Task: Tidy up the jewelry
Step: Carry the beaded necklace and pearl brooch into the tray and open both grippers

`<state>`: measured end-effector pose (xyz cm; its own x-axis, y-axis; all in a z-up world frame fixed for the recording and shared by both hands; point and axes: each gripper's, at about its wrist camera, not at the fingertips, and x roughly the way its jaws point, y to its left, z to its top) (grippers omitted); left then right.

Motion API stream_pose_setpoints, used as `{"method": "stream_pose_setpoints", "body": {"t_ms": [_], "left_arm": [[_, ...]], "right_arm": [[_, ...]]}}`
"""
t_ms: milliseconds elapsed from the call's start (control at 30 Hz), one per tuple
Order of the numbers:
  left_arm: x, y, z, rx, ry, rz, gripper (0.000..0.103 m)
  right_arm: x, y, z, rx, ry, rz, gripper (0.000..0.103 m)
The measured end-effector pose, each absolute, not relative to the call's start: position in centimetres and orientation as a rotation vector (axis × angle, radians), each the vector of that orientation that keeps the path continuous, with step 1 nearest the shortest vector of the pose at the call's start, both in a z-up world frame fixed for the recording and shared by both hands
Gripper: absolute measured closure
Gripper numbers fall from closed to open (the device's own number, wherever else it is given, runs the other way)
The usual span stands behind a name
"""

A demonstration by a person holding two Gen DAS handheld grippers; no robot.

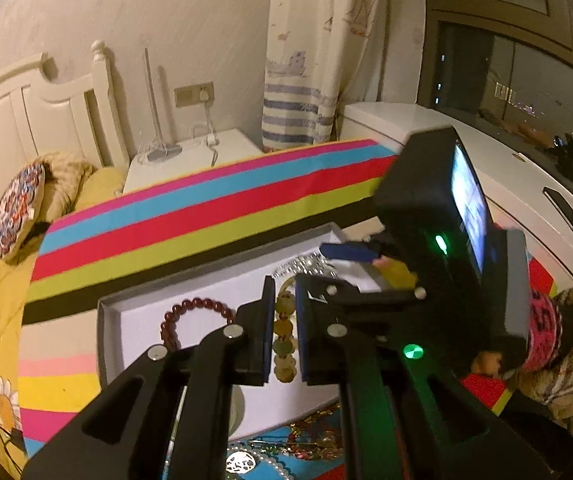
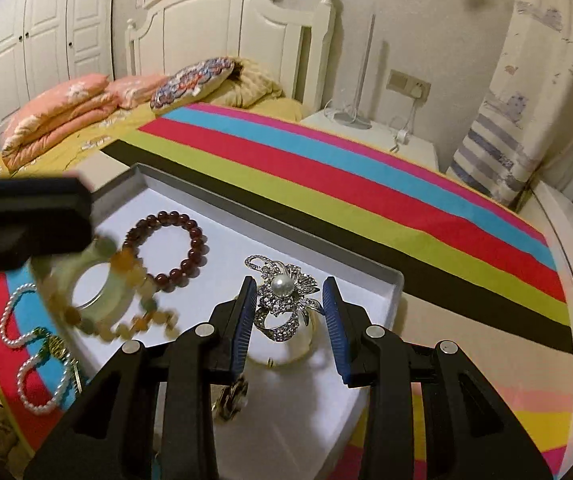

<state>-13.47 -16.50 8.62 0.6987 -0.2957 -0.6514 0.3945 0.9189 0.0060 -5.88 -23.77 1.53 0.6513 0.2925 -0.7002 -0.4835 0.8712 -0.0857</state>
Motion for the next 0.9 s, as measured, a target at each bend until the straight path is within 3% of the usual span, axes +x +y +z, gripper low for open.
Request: {"method": "stream_pose_setpoints", "body": {"t_ms": [467,500,567,667,833,900], "left_arm": [[-11.4,-14.5,5.2,0.092,0.770,-0.369,0.091],[-11.1,-14.1,4.7,0.087,0.782,-0.350,0.088],[-10.9,-13.4,4.3,0.081,0.791,-0.316,0.060],[-11.1,-12.2,4.3,0.070,0.772,-0.275,0.033],[-12.5,-10.8,5.0,0.132,0.715,-0.141,0.009],[-13.0,-10.2,5.4,0.134,0.699,-0.101,0.006]], "right_arm": [[-2.2,-19.6,0.6,-0.385,0.849,0.484,0.065],[-2.1,-19.7,0.6,-0.377,0.855,0.484,0.060],[-2.1,-20.4,0.9,-0.337,0.847,0.487,0.050],[-2.5,-21.8,1.8,-0.271,0.822,0.486,0.047],[-4.4,-24.6,4.0,-0.192,0.754,0.476,0.042],[-5.5,-25.5,4.5,-0.184,0.729,0.473,0.038]]}}
